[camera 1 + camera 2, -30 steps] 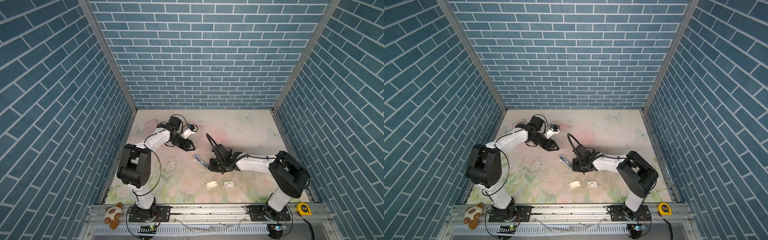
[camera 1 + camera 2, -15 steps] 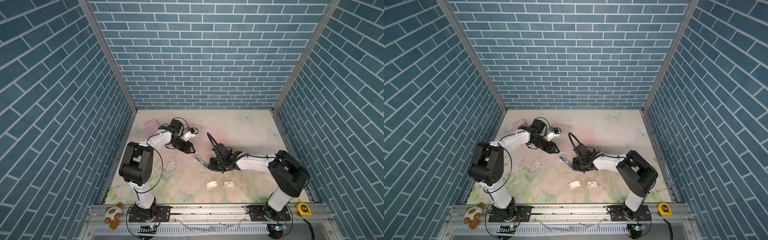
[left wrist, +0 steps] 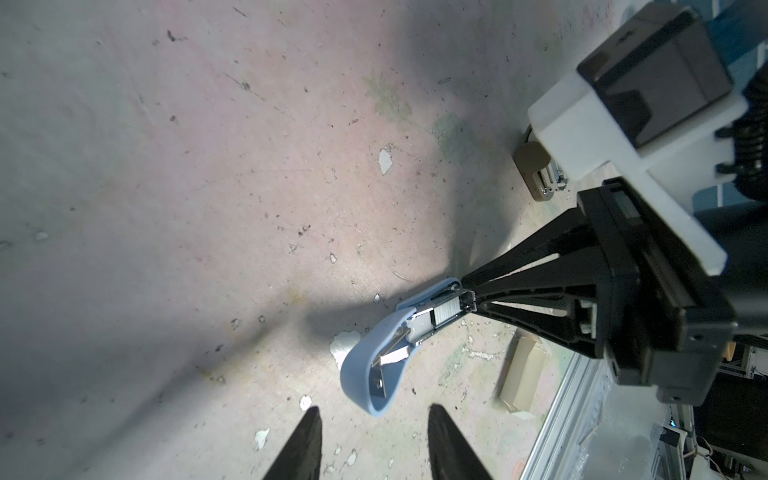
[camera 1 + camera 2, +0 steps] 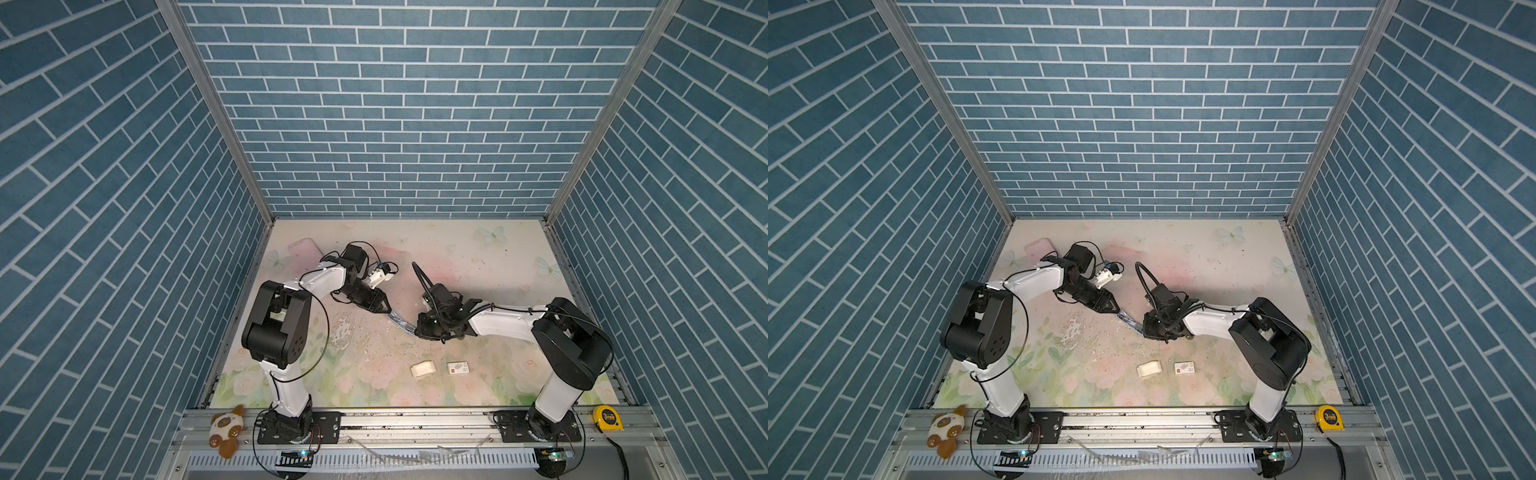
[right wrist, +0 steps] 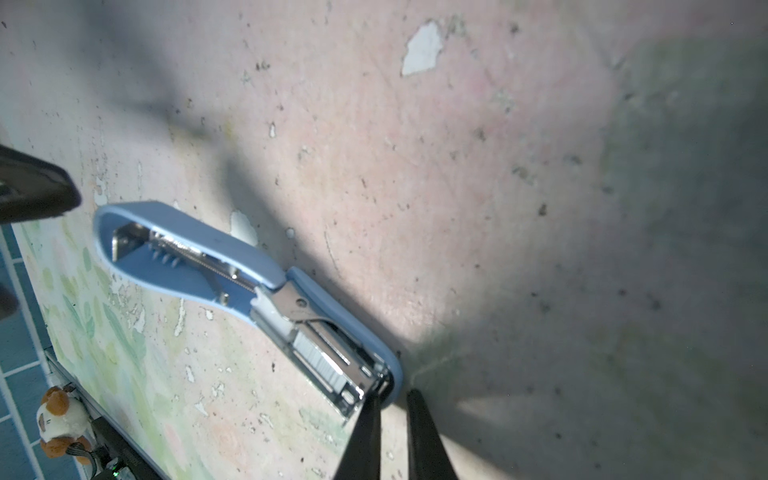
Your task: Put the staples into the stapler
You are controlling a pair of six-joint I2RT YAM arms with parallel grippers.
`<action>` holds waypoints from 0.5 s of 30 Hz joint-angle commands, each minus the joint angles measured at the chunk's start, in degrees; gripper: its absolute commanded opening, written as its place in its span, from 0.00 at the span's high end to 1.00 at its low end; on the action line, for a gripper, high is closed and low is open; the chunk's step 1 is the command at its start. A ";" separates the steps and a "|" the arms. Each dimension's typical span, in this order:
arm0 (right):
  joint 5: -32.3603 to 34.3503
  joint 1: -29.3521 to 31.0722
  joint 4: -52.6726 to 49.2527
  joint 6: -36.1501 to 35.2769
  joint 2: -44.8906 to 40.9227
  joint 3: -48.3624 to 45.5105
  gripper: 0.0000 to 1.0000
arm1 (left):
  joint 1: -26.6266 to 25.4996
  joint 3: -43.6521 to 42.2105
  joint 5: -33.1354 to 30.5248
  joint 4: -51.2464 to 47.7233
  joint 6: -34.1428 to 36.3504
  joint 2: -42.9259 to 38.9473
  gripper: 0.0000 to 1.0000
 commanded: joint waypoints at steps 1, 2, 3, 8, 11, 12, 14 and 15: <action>0.60 -0.74 -4.18 -2.15 1.84 1.16 0.85 | -0.35 -0.61 1.65 -0.75 0.72 0.06 0.56; 0.65 -0.83 -4.57 -2.54 2.02 1.42 0.85 | -0.43 -0.53 1.66 -1.02 0.89 0.12 0.56; 0.60 -0.94 -4.93 -2.83 2.20 1.69 0.85 | -0.44 -0.53 1.81 -1.21 1.08 0.21 0.56; 0.11 -1.49 -5.92 -4.05 2.72 2.46 0.85 | -0.53 -0.46 2.82 -2.80 3.23 -0.36 0.56; -0.10 -1.79 -6.75 -5.12 2.95 2.97 0.85 | -0.53 -0.13 2.04 -4.67 7.11 -3.64 0.51; -0.11 -2.01 -7.30 -5.44 3.12 3.18 0.85 | -0.53 0.20 1.62 -5.93 9.69 -5.04 0.49; -0.27 -2.15 -8.08 -6.17 3.42 3.66 0.85 | -0.52 0.83 -0.45 -8.35 15.00 -7.33 0.47; -0.28 -2.23 -8.33 -6.40 3.52 3.74 0.85 | -0.53 1.20 -1.47 -9.86 18.21 -8.24 0.46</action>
